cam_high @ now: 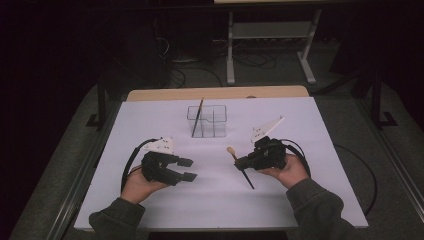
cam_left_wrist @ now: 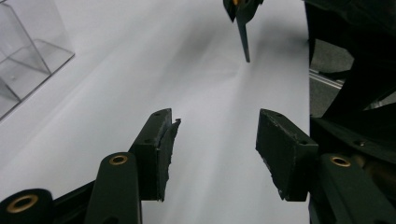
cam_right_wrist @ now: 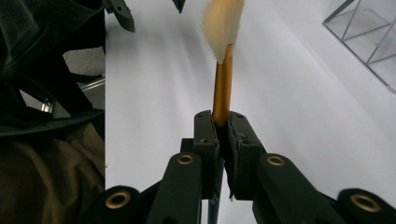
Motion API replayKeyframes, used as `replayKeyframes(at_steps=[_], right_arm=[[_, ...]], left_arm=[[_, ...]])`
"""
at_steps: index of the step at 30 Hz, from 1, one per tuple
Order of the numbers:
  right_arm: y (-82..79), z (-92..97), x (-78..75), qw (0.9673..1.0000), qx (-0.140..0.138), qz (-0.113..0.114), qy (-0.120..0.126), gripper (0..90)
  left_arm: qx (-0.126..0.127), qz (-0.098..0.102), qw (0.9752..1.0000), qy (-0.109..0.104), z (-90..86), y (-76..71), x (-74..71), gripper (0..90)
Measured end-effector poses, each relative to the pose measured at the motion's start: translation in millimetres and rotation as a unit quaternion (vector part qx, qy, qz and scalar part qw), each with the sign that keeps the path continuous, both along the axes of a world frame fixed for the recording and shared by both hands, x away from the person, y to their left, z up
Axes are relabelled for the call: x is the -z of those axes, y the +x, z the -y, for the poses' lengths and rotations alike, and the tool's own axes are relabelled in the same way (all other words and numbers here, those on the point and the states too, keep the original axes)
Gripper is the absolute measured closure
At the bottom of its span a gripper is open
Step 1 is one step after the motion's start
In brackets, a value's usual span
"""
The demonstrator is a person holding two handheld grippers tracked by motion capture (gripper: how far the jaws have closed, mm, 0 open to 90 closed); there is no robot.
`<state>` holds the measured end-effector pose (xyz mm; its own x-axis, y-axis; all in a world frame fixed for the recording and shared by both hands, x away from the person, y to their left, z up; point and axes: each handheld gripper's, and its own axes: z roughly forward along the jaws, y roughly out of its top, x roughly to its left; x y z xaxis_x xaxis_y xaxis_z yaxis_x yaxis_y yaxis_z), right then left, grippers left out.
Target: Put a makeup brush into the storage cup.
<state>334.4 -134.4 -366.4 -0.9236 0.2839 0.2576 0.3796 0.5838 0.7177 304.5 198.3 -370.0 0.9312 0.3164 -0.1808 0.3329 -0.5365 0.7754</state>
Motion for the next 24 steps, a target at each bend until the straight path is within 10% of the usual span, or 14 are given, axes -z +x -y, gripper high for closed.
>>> replayKeyframes(at_steps=[24], right_arm=[[15.2, 4.4, -13.0, 0.9995, 0.027, 0.008, 0.014, 82.9]], left_arm=[[-0.024, 0.023, 0.9994, -0.003, -13.6, -4.1, 8.8, 39.8]])
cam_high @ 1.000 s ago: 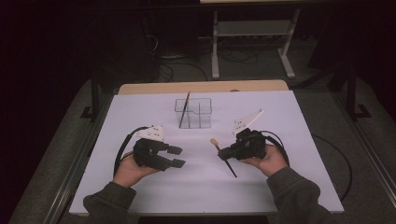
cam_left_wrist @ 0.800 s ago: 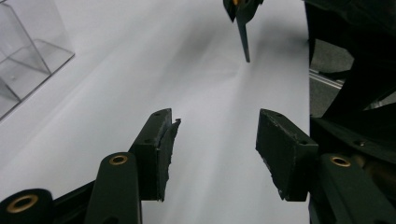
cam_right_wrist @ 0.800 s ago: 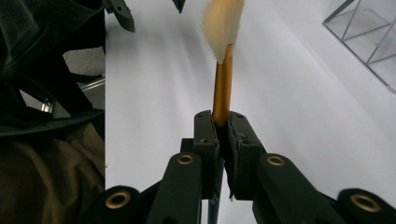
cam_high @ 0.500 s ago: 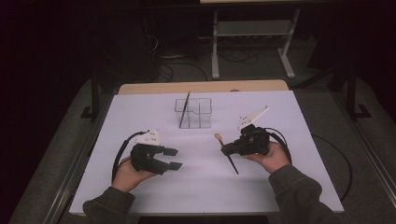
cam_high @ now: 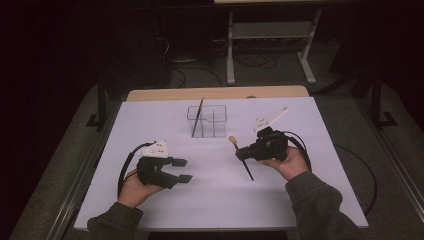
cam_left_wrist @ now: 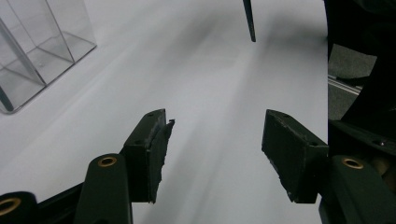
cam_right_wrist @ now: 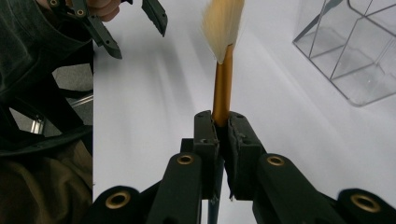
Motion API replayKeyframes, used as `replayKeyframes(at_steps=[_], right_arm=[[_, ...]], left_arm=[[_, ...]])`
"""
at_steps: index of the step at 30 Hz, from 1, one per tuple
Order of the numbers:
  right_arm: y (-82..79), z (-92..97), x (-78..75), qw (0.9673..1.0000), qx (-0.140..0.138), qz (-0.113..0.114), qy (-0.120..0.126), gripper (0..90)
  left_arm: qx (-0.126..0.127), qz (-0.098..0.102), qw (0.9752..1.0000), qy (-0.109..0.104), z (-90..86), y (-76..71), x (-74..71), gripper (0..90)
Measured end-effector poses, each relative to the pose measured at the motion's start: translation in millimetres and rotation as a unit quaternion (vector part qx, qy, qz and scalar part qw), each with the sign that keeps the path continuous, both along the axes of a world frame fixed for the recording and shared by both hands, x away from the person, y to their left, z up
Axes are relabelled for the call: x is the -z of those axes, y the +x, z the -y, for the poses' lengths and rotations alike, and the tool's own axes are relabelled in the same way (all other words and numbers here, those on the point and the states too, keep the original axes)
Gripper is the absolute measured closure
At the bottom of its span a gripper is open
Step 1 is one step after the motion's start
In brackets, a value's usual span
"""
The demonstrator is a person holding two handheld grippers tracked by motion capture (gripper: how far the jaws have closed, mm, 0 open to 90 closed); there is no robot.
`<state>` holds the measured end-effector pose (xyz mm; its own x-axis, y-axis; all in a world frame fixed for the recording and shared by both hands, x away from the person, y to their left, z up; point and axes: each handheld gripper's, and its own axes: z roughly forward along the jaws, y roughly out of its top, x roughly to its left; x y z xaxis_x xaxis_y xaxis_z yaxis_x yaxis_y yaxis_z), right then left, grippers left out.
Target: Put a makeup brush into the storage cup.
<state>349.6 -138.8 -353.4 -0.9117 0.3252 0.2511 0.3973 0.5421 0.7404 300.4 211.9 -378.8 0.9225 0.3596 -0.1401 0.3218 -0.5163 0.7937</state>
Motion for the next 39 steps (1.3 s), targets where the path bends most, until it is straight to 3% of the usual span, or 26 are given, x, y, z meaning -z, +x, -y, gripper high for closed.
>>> replayKeyframes(at_steps=[39], right_arm=[[30.5, -24.6, -27.2, 0.9998, -0.003, 0.020, 0.003, 82.9]], left_arm=[[-0.018, -0.001, 0.9998, -0.009, -14.8, -1.6, 2.2, 35.6]])
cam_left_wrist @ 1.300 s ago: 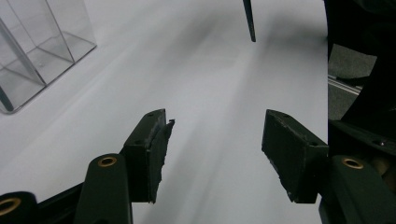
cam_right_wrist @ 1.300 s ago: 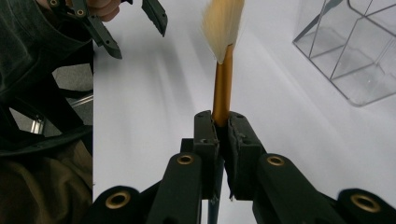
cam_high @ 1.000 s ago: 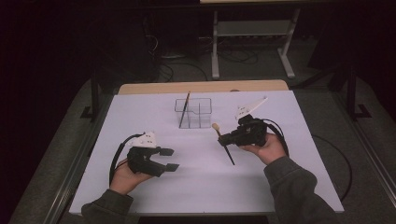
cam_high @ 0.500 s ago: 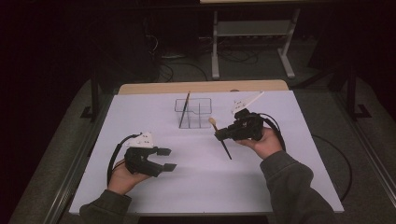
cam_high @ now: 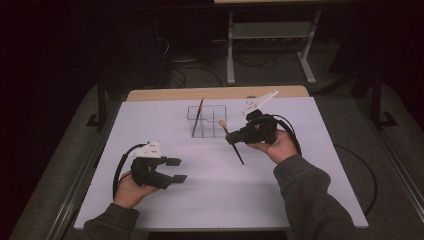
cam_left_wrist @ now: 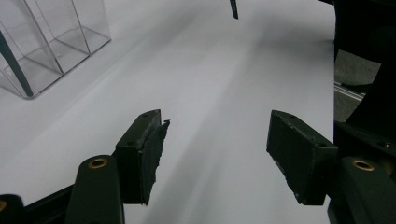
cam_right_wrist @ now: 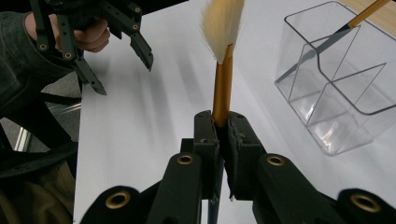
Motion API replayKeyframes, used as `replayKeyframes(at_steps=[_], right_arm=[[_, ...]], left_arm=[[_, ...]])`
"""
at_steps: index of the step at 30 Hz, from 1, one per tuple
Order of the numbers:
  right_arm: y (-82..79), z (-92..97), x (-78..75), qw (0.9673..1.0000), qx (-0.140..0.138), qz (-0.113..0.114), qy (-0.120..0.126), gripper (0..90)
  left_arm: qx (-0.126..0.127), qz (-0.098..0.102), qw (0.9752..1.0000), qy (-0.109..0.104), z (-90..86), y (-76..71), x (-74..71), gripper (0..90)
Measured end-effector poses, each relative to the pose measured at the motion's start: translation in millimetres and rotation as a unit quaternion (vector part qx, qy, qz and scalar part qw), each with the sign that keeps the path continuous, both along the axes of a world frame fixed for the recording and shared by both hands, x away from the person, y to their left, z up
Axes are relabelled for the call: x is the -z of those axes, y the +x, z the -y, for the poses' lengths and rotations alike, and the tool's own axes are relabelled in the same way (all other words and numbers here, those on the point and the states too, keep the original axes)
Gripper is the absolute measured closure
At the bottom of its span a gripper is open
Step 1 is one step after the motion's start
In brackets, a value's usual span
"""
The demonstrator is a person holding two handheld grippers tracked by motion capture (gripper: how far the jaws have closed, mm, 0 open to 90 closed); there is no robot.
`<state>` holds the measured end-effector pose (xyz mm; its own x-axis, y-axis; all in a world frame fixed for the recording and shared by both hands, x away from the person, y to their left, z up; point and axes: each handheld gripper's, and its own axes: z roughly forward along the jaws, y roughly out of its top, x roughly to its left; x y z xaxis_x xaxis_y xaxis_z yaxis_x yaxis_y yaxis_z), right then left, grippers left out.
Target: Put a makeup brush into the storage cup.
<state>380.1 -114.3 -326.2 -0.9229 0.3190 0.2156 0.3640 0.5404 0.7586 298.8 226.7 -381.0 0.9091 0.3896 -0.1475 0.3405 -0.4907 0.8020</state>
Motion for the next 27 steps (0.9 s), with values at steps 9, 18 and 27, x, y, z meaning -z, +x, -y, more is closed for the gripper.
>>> replayKeyframes(at_steps=[9, 18, 27], right_arm=[[12.4, -12.7, -7.5, 0.9997, -0.012, 0.018, -0.008, 82.9], [28.2, -22.3, -15.1, 0.9997, -0.006, 0.023, -0.009, 82.9], [40.3, -26.5, -21.1, 0.9996, -0.002, 0.027, -0.009, 82.9]], left_arm=[[-0.003, -0.001, 1.0000, -0.006, -2.9, -0.5, -0.6, 35.5], [-0.008, 0.001, 0.9999, -0.009, -6.8, -0.7, -1.2, 35.3], [-0.011, 0.000, 0.9999, -0.009, -8.9, -0.8, -1.5, 35.2]])
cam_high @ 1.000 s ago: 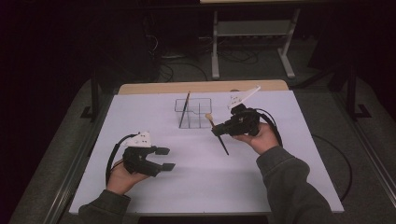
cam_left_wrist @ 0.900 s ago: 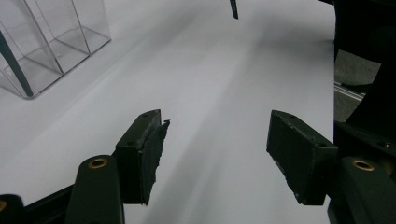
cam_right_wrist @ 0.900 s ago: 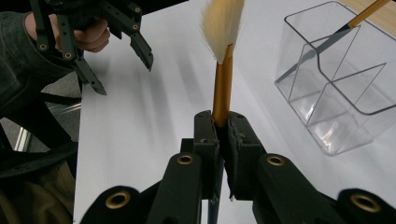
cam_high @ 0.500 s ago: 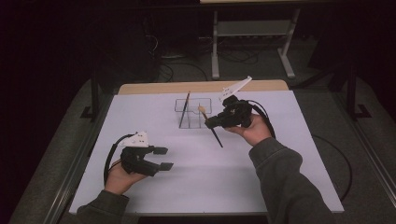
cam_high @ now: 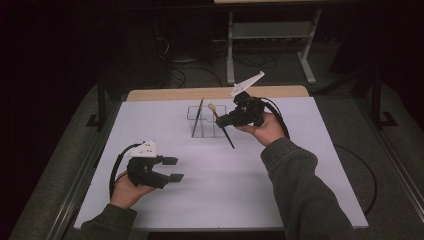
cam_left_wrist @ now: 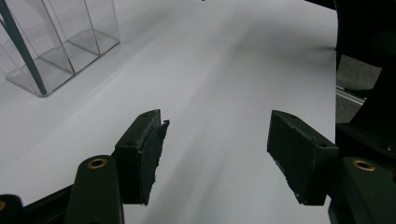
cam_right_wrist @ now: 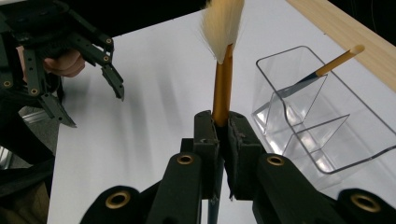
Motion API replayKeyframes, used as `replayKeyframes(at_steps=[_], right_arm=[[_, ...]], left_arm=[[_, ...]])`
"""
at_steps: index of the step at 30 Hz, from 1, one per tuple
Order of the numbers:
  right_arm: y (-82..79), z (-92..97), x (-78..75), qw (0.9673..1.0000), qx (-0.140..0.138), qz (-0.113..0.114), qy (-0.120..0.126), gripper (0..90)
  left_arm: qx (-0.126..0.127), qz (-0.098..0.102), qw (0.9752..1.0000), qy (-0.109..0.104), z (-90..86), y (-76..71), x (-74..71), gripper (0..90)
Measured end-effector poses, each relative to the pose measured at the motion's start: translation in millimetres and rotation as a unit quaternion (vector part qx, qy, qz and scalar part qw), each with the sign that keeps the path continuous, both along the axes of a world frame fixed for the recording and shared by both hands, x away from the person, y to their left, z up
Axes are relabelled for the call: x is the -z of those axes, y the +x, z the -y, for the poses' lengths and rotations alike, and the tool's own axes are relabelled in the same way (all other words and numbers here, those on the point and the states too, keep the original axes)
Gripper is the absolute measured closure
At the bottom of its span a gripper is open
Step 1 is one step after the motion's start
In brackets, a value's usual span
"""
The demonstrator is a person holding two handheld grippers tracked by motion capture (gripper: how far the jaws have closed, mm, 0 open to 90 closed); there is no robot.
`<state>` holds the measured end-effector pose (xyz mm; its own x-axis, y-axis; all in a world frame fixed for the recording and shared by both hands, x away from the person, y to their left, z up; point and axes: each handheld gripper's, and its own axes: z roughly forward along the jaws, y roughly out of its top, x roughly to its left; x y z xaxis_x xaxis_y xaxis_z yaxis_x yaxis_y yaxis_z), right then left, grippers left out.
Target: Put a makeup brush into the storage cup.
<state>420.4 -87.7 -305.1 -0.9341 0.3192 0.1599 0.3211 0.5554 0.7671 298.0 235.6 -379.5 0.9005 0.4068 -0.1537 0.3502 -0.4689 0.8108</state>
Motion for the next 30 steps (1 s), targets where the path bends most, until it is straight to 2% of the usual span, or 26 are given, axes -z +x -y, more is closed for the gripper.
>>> replayKeyframes(at_steps=[8, 10, 13, 17, 30], right_arm=[[9.1, -5.8, -6.9, 1.0000, 0.002, 0.003, -0.001, 82.9], [11.8, -7.2, -8.2, 1.0000, 0.001, 0.004, -0.003, 82.9], [15.3, -9.6, -11.1, 0.9999, 0.003, 0.013, -0.001, 82.9], [18.7, -14.0, -15.1, 0.9999, 0.008, 0.010, 0.001, 82.9], [36.2, -21.0, -24.0, 0.9997, 0.015, 0.019, -0.006, 82.9]], left_arm=[[0.003, 0.000, 1.0000, 0.004, -1.7, 0.8, -0.5, 34.9], [-0.001, 0.000, 1.0000, -0.003, -2.0, 0.5, 0.5, 34.9], [-0.002, 0.000, 1.0000, -0.002, -3.7, 0.3, 0.2, 34.6], [-0.005, -0.002, 0.9999, -0.009, -3.2, -0.6, 0.1, 34.4], [-0.006, 0.000, 0.9999, -0.009, -6.4, 0.2, 0.6, 34.1]])
